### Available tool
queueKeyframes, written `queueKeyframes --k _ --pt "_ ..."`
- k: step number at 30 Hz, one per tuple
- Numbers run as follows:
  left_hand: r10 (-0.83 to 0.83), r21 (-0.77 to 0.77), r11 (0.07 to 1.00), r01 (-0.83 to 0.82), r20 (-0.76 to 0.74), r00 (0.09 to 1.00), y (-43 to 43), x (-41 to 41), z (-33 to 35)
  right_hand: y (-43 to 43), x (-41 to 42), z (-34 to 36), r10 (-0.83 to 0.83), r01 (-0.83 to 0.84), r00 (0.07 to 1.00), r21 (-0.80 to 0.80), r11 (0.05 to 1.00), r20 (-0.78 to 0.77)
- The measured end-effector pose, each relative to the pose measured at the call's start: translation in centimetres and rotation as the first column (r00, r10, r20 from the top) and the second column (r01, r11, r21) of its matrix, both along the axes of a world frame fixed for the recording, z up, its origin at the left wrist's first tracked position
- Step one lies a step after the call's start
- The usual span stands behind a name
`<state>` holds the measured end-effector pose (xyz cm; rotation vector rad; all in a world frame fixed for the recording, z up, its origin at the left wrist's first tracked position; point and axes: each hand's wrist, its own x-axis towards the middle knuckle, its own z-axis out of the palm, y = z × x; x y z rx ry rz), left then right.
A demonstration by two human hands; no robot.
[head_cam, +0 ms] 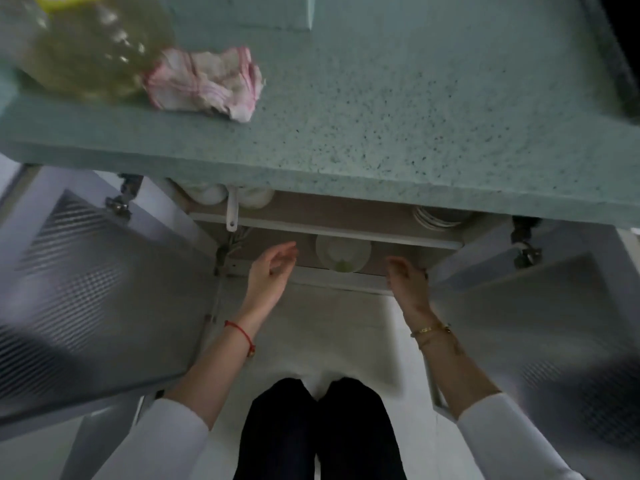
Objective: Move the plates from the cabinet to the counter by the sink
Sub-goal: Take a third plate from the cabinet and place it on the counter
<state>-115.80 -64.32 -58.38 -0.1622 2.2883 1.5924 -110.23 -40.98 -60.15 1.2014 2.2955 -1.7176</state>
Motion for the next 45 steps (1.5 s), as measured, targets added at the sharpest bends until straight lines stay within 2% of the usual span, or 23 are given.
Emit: queueKeyframes --k 11,15,19,22,25,28,34,41,45 --pt "0.015 -0.041 0.999 -0.013 0.056 0.998 5.7 -9.7 -28.4 4.0 -7.1 -27.3 0.116 -0.099 0.99 0.191 0.977 -0.081" --pt "0.083 0.002 0.996 -0.084 0.116 0.99 7.5 -12.7 -35.3 5.5 -9.1 -33.4 0.198 -0.161 0.976 0.313 0.936 -0.09" --pt "0.078 -0.087 0.993 -0.074 0.049 0.996 8.0 -14.0 -40.0 6.5 -11.3 -37.6 0.201 -0.178 0.979 0.365 0.914 -0.026" --pt "0.023 -0.138 0.99 -0.022 0.006 1.0 8.4 -14.8 -41.8 7.2 -12.6 -39.3 0.197 -0.189 0.98 0.336 0.923 0.011" --pt "-0.036 -0.168 0.985 0.029 -0.041 0.999 8.7 -15.3 -43.2 7.2 -13.7 -40.6 0.221 -0.212 0.975 0.386 0.898 0.021" --pt "-0.102 -0.22 0.972 0.083 -0.077 0.992 8.9 -15.4 -43.9 6.9 -14.3 -41.3 0.19 -0.168 0.982 0.374 0.912 -0.02" --pt "-0.015 -0.235 0.972 -0.015 -0.122 0.992 9.3 -15.9 -44.5 6.8 -14.7 -42.1 0.132 -0.121 0.991 0.376 0.919 -0.002" --pt "-0.026 -0.269 0.963 -0.02 -0.167 0.986 9.0 -15.7 -44.6 6.4 -15.0 -42.5 0.101 -0.09 0.995 0.403 0.911 -0.007" --pt "0.045 -0.149 0.986 -0.068 -0.153 0.987 8.8 -14.8 -44.6 6.3 -14.8 -42.8 0.071 -0.061 0.997 0.403 0.913 -0.01"
